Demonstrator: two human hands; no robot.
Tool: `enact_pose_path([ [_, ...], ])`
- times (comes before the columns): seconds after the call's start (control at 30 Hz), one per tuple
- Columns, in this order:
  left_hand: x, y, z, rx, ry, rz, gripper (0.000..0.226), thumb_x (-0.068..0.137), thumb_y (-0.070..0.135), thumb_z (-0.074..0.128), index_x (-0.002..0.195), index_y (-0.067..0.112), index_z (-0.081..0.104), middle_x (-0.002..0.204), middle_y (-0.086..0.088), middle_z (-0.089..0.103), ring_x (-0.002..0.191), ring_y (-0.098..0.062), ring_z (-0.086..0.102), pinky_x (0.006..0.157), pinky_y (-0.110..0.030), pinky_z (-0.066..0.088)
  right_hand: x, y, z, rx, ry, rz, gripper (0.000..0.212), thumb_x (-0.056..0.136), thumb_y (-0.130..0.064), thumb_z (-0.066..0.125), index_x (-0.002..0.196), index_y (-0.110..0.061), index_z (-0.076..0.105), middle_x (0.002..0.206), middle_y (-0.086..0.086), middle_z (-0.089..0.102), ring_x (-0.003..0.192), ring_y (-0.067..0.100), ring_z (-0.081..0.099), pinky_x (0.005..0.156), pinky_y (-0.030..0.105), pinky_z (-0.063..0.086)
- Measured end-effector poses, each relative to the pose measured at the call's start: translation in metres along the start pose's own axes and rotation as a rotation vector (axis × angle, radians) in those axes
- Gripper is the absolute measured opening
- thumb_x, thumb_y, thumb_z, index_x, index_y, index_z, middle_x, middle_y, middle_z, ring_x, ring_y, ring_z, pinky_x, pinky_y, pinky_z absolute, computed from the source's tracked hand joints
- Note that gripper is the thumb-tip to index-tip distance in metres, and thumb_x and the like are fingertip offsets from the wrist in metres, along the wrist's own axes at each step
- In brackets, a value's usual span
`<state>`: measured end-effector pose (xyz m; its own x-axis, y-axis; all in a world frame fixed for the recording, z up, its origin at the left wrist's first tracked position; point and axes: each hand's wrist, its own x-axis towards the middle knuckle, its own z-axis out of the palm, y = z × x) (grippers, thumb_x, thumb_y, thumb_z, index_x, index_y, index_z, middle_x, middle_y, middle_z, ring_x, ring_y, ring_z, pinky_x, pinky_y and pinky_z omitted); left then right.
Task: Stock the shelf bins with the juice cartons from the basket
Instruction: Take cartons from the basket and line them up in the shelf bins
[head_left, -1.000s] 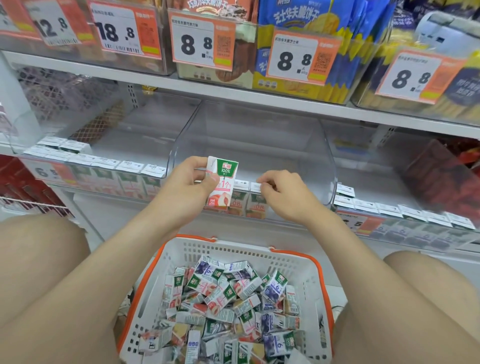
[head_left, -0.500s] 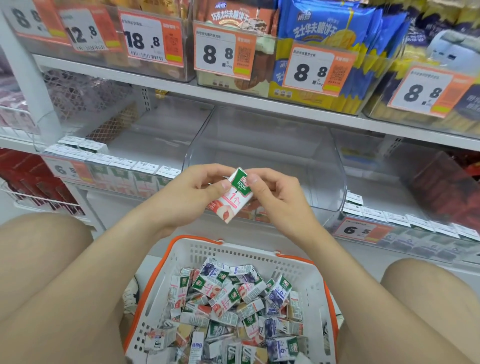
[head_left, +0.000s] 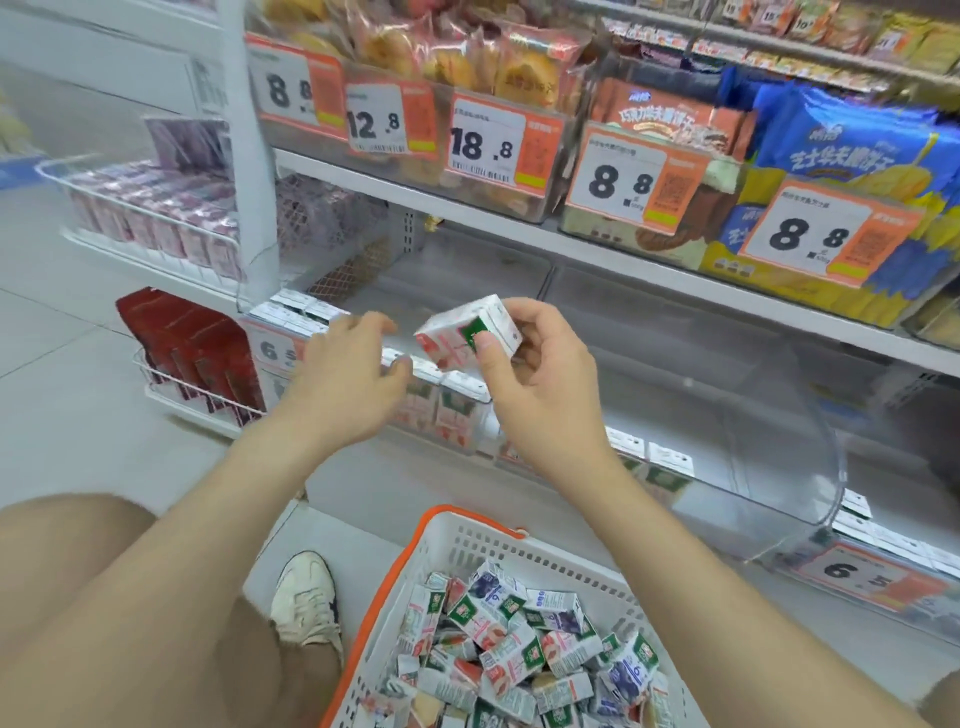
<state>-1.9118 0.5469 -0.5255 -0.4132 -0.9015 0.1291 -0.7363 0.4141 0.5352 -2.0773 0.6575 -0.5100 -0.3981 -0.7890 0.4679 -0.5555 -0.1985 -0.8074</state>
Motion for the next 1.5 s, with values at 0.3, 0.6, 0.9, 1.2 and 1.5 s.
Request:
enact_pose_path([
  [0.3,-0.001,-0.051,0.029,0.403,-0.117,-0.024,0.085,0.097,0.044,0.054,0.16,0.01,0.008,0.173,-0.015,-0.001,0.156,-0.043,0.016,0.118,-0.061,0.032,0.103,0.027,0.12,-0.529,-0.309,-0.055,0.026,0.106,-0.023,0.06,0.128,-0.01,0.056,0.118,0.015,0.063,0.104,0.036,0.059,0.083,0.045,0.048],
  [0.6,-0.012,-0.042,0.04,0.376,-0.19,-0.034,0.099,0.105,0.04,0.048,0.161,0.005,-0.025,0.168,-0.017,-0.034,0.159,-0.046,0.005,0.124,-0.059,0.025,0.128,0.052,0.154,-0.716,-0.734,0.037,0.03,0.109,-0.025,0.04,0.085,-0.01,0.049,0.094,0.01,0.055,0.092,0.037,0.056,0.066,0.037,0.034],
  [0.9,-0.043,-0.02,0.056,0.376,-0.252,0.046,0.097,0.105,0.042,0.047,0.163,0.012,-0.024,0.168,-0.02,-0.032,0.151,-0.048,0.025,0.11,-0.056,0.038,0.021,0.007,0.06,-0.589,-0.39,-0.261,0.033,0.089,-0.029,0.043,0.102,-0.017,0.071,0.096,0.004,0.072,0.09,0.028,0.067,0.078,0.042,0.055],
  [1.2,-0.095,0.007,0.141,0.582,-0.944,0.319,0.067,0.104,0.049,0.047,0.163,0.03,0.022,0.165,-0.013,0.025,0.147,-0.042,0.032,0.115,-0.055,0.038,-0.113,0.078,-0.051,-0.879,-0.871,0.089,0.024,0.085,-0.024,0.046,0.069,-0.013,0.06,0.063,0.011,0.062,0.058,0.031,0.059,0.052,0.04,0.053],
  [1.5,-0.09,-0.004,0.233,0.451,-1.087,0.271,0.054,0.107,0.04,0.05,0.157,0.02,0.043,0.158,-0.005,0.047,0.136,-0.027,0.054,0.111,-0.044,0.047,-0.18,0.201,-0.092,-0.852,-1.108,0.427,0.023,0.088,-0.005,0.045,0.07,-0.007,0.059,0.072,0.011,0.061,0.068,0.031,0.062,0.07,0.051,0.06],
])
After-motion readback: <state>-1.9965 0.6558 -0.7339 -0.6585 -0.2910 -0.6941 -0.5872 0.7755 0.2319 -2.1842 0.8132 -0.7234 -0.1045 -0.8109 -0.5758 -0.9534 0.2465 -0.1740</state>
